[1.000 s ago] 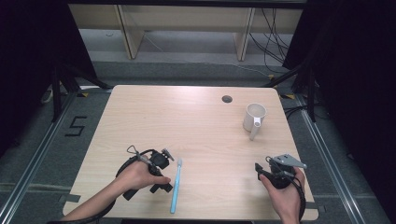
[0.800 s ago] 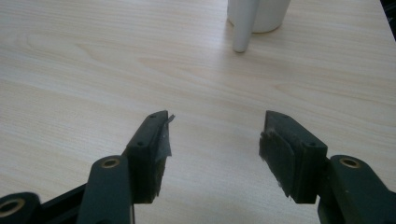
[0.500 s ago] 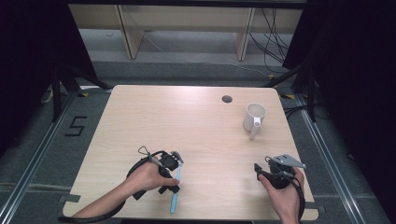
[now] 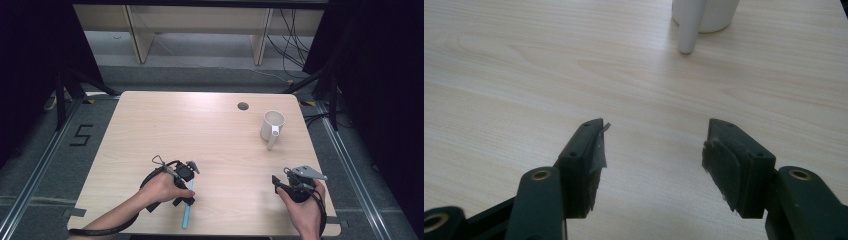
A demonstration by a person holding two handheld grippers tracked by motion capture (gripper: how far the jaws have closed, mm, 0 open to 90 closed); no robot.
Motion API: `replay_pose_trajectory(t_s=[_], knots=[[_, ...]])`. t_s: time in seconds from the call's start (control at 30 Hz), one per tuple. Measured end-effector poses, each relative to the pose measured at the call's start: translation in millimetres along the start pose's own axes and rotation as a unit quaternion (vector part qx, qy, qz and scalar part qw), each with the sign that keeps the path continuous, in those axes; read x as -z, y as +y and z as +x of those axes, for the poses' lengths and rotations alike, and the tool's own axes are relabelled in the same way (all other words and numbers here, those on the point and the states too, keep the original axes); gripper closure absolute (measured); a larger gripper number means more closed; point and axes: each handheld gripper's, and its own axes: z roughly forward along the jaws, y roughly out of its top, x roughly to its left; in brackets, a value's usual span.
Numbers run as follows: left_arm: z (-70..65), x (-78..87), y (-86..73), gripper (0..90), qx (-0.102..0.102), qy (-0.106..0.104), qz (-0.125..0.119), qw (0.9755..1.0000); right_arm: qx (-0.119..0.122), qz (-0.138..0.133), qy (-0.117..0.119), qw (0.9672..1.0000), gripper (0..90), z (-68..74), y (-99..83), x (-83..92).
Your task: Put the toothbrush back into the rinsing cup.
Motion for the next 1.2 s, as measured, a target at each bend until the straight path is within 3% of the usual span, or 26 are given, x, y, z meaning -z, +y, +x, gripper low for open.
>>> replay_pose_trajectory(t_s=[0.03,0.17,0.57,0.6,0.67,0.73,1.17,1.2], knots=[[1.0,-0.1,0.5,35.6,-0.01,0.004,0.001,0.9999,-0.006,-0.001,0.005,1.0,42.0,0.9,-0.3,-1.4],[-1.2,-1.0,2.4,37.8,-0.018,0.007,0.005,0.9998,-0.01,0.003,0.01,0.9999,42.1,1.7,-0.4,-1.7],[-5.6,-2.5,6.2,40.3,-0.025,0.016,0.005,0.9996,-0.01,0.002,0.012,0.9999,42.0,1.8,-0.2,-1.8],[-4.6,-2.0,7.2,40.5,-0.037,0.02,0.007,0.9991,-0.015,0.002,0.018,0.9997,42.0,2.3,-0.3,-2.6],[-4.5,-2.5,7.3,40.7,-0.039,0.02,0.007,0.999,-0.014,0.002,0.018,0.9997,42.1,2.3,-0.3,-2.7],[-5.9,-3.8,7.0,41.1,-0.027,0.018,0.007,0.9994,-0.01,0.002,0.014,0.9998,42.1,2.1,-0.1,-2.5],[-3.5,-5.6,6.7,48.4,-0.041,0.02,0.02,0.9987,-0.012,0.004,0.017,0.9998,42.1,2.0,-0.8,-3.4],[-1.0,-5.3,6.4,49.4,-0.058,0.026,0.019,0.9978,-0.013,0.004,0.017,0.9998,42.1,1.9,-0.8,-3.6]])
